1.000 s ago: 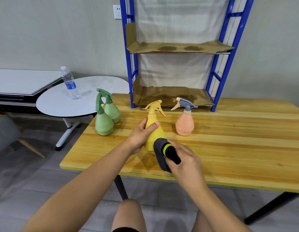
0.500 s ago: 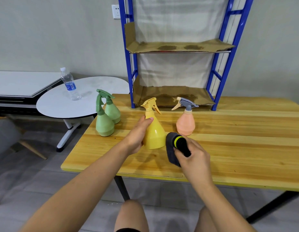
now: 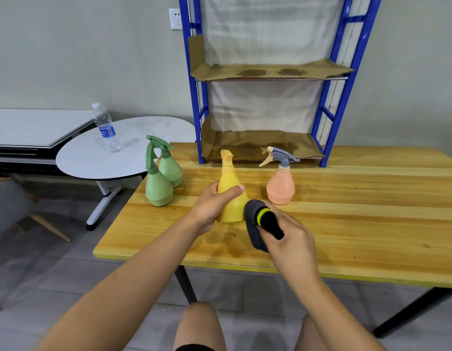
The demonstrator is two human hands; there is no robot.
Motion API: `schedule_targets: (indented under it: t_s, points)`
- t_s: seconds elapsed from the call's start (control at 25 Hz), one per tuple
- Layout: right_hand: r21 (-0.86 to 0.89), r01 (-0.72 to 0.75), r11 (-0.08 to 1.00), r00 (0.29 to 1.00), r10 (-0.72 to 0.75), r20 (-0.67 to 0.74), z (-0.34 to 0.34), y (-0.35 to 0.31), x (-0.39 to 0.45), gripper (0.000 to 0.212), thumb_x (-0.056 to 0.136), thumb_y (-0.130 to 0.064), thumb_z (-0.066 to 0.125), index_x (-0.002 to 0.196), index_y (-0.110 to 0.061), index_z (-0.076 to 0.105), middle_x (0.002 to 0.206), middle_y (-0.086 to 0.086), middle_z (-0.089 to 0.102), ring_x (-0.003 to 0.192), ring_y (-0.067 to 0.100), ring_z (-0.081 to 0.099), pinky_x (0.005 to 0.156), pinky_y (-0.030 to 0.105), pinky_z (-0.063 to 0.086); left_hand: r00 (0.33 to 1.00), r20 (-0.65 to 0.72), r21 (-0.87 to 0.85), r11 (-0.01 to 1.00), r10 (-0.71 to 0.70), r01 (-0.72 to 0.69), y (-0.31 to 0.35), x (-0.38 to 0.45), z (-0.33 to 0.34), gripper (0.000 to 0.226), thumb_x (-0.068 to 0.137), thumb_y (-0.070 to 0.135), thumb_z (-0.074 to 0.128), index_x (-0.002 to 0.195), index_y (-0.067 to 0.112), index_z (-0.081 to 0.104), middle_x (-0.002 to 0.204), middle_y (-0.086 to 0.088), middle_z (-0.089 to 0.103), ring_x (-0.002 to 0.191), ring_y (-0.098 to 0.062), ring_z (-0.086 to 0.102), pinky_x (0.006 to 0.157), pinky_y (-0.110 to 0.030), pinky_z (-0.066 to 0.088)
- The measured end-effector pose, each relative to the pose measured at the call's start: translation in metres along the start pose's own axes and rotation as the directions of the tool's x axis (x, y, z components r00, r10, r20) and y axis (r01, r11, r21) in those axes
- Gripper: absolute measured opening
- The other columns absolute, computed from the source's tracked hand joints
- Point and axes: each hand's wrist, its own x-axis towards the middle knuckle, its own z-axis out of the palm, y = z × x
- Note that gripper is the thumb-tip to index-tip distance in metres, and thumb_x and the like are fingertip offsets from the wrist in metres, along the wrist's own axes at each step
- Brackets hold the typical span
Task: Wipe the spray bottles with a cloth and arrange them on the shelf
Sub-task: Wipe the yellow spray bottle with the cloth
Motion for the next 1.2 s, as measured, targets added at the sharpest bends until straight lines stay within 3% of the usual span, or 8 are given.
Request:
schedule_targets:
  t_s: [0.12,0.24,0.4,0.56,0.64,0.8,0.92,1.2]
  points:
    - [-0.084,0.18,0.98,0.982,-0.174,0.079,0.006,-0.005,-0.01,0.064,0.068,0.003,0.083,0.128,-0.014,0.067,0.124,-0.003,0.069,0.114,0.015,0.063,0.099,0.021,0.046,0.999,0.029,-0.045,0.999,-0.028,0.03,0.0,0.001,0.004,0.066,0.082,0.036,0.081,0.135,0.016,0.048,0.121,-0.011,0.067,0.108,-0.028,0.068,0.089,-0.043,0.059]
    - [-0.135,0.204,0.97,0.979,-0.2,0.04,0.002,-0.002,-0.007,0.07,0.067,0.006,0.083,0.131,-0.013,0.063,0.128,-0.001,0.066,0.116,0.017,0.061,0.1,0.028,0.05,0.992,0.069,-0.101,0.989,-0.105,0.112,0.003,0.001,0.002,0.075,0.075,0.04,0.079,0.138,0.021,0.043,0.129,-0.011,0.062,0.114,-0.03,0.064,0.091,-0.046,0.057]
    - [-0.197,0.425,0.883,0.904,-0.406,0.132,-0.001,0.004,-0.006,0.073,0.066,0.015,0.073,0.132,-0.012,0.063,0.136,0.0,0.062,0.122,0.021,0.059,0.1,0.041,0.05,0.974,0.167,-0.121,0.978,-0.15,0.171,0.003,-0.001,-0.001,0.043,0.085,0.024,0.066,0.125,0.015,0.052,0.118,-0.012,0.062,0.105,-0.027,0.062,0.084,-0.041,0.053]
    - [-0.166,0.501,0.849,0.863,-0.477,0.168,-0.002,0.009,0.002,0.059,0.077,0.01,0.063,0.132,-0.011,0.063,0.138,0.001,0.06,0.126,0.021,0.056,0.101,0.041,0.049,0.984,0.136,-0.038,0.992,-0.113,0.119,0.004,0.004,-0.005,0.09,0.067,0.041,0.088,0.143,0.024,0.043,0.132,-0.01,0.062,0.118,-0.03,0.063,0.095,-0.046,0.055]
    - [-0.167,0.594,0.787,0.798,-0.549,0.249,0.001,0.008,-0.001,0.056,0.081,0.008,0.062,0.133,-0.013,0.062,0.14,0.001,0.059,0.128,0.022,0.056,0.1,0.042,0.05,0.986,0.123,0.016,0.993,-0.115,0.114,0.004,0.002,0.0,0.089,0.067,0.043,0.086,0.142,0.026,0.043,0.129,-0.012,0.062,0.114,-0.031,0.065,0.092,-0.045,0.058]
    - [-0.161,0.516,0.841,0.853,-0.486,0.191,-0.008,0.014,0.009,0.066,0.07,0.014,0.071,0.13,-0.012,0.064,0.137,0.002,0.061,0.125,0.023,0.058,0.099,0.043,0.05,0.988,0.122,-0.096,0.99,-0.096,0.108,-0.001,0.002,-0.002,0.072,0.075,0.037,0.078,0.137,0.02,0.045,0.128,-0.012,0.062,0.115,-0.031,0.064,0.094,-0.046,0.056]
    - [-0.175,0.563,0.808,0.82,-0.518,0.245,0.0,0.007,0.005,0.062,0.073,0.011,0.07,0.13,-0.011,0.064,0.137,0.003,0.061,0.126,0.024,0.057,0.1,0.044,0.05,0.969,0.219,-0.181,0.971,-0.113,0.154,0.002,-0.001,-0.002,0.047,0.08,0.027,0.065,0.123,0.009,0.054,0.114,-0.014,0.064,0.106,-0.03,0.062,0.093,-0.045,0.051]
    - [-0.147,0.528,0.836,0.838,-0.485,0.252,-0.009,0.016,0.005,0.067,0.071,0.01,0.076,0.133,-0.011,0.062,0.139,0.002,0.06,0.129,0.022,0.055,0.102,0.043,0.049,0.986,0.13,-0.065,0.991,-0.104,0.113,0.0,0.001,-0.005,0.073,0.07,0.035,0.086,0.131,0.009,0.054,0.118,-0.015,0.069,0.105,-0.028,0.069,0.081,-0.038,0.057]
